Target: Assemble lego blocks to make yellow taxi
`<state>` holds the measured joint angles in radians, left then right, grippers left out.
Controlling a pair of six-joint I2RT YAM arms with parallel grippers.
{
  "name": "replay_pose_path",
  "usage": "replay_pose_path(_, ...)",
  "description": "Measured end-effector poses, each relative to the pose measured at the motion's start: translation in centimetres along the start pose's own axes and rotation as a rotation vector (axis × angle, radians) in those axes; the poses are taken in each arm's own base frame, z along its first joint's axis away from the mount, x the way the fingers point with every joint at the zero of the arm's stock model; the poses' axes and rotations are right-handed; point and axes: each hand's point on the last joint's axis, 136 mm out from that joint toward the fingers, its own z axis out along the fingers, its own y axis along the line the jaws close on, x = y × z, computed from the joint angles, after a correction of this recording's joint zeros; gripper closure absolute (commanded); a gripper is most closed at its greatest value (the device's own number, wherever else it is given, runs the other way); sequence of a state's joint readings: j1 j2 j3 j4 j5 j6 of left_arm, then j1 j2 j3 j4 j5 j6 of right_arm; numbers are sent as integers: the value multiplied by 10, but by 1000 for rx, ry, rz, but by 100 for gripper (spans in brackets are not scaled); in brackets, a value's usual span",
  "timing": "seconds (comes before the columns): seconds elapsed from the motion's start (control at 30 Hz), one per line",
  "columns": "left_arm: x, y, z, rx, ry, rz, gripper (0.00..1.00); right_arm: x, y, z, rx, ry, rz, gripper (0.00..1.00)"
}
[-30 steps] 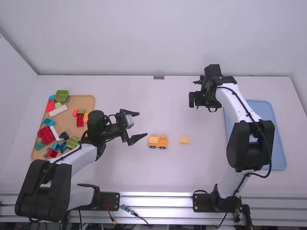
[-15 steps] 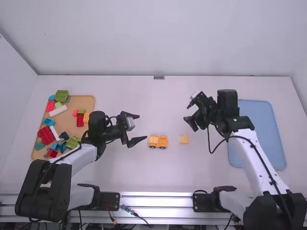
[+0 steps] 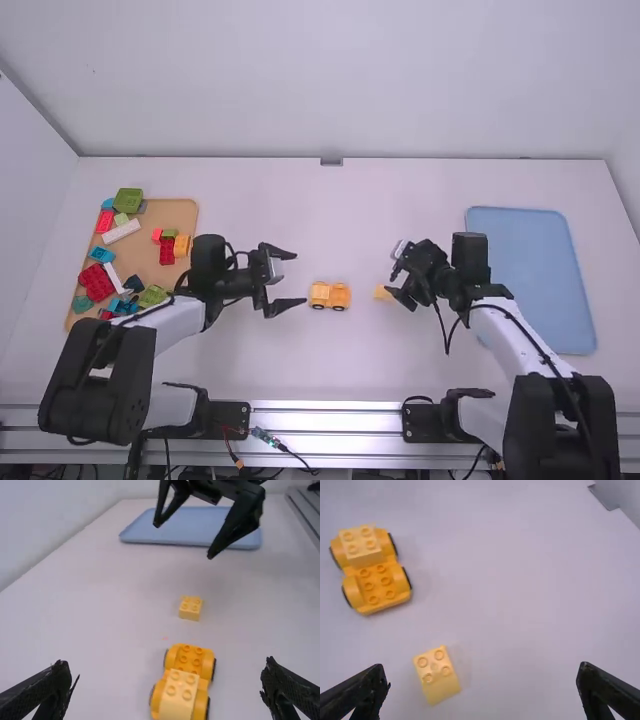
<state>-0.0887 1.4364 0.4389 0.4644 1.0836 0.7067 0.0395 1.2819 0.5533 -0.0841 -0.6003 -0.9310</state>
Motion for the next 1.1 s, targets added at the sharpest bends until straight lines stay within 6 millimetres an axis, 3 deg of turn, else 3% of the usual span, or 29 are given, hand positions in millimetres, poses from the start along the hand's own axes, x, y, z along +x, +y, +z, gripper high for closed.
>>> replay_pose_path(0.27,18,-3,13,118,8,9,1,10,26,14,-100,-9,-134,1)
replay_pose_path(0.43,23,-6,18,155,-18,42,1,19,27,29,-142,-52,-188,1)
replay_pose_path(0.7,22,-8,18,166,-32,53,1,50,39,40,-253,-97,-83,1)
replay_pose_path(0.87,22,-8,18,167,-31,51,1,48,35,44,-313,-101,-41,1)
replay_pose_path(1.1,22,-8,18,168,-31,52,1,41,30,59,-363,-113,-117,0)
